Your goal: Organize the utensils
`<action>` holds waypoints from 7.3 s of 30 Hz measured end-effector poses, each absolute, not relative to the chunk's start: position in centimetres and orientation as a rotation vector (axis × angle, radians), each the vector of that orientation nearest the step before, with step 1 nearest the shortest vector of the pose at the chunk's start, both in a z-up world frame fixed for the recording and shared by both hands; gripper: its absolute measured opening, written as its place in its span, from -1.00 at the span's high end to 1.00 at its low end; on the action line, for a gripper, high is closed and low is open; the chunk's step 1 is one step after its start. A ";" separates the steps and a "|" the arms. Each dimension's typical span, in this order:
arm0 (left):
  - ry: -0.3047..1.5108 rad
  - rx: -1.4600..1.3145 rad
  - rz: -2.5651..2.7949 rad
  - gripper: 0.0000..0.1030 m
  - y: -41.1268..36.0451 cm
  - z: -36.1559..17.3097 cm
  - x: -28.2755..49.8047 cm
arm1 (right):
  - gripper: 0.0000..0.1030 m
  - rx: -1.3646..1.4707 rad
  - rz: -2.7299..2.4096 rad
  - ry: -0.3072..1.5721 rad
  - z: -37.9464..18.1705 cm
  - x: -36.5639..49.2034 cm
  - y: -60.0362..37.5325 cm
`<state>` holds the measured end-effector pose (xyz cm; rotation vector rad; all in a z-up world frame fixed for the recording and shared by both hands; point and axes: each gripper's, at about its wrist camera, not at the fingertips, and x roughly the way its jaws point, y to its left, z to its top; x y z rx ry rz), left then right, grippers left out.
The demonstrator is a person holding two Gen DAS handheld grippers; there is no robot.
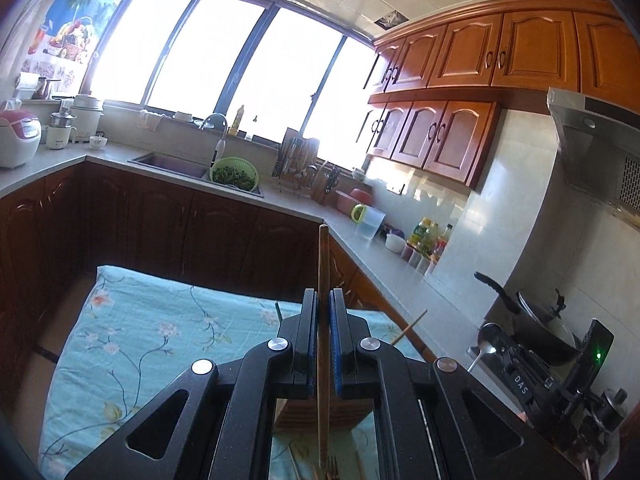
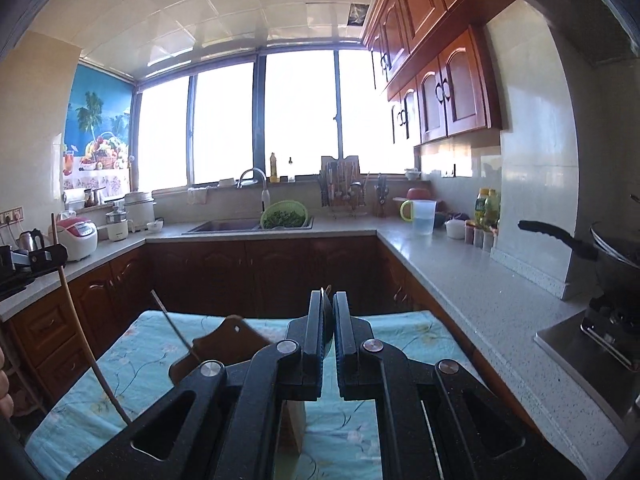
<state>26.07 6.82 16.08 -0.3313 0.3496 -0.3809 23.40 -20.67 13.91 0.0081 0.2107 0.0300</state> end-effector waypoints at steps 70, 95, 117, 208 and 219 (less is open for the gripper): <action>0.571 -0.359 -0.173 -0.65 6.8 4.8 24.1 | -0.97 0.287 0.177 0.436 6.2 21.5 -23.7; 0.693 -0.241 -0.165 -0.65 7.6 2.9 13.1 | -0.97 0.306 0.136 0.561 0.9 10.3 -24.3; 0.817 -0.166 -0.152 -0.62 6.5 1.3 16.0 | -0.87 0.242 0.143 0.639 -1.0 12.1 -22.3; 0.527 -0.230 -0.386 0.93 9.8 14.0 15.9 | 0.90 0.233 0.263 0.471 12.4 16.1 -21.4; 0.429 -0.239 -0.385 0.93 9.1 16.5 19.5 | 0.91 0.212 0.245 0.380 16.0 18.4 -21.9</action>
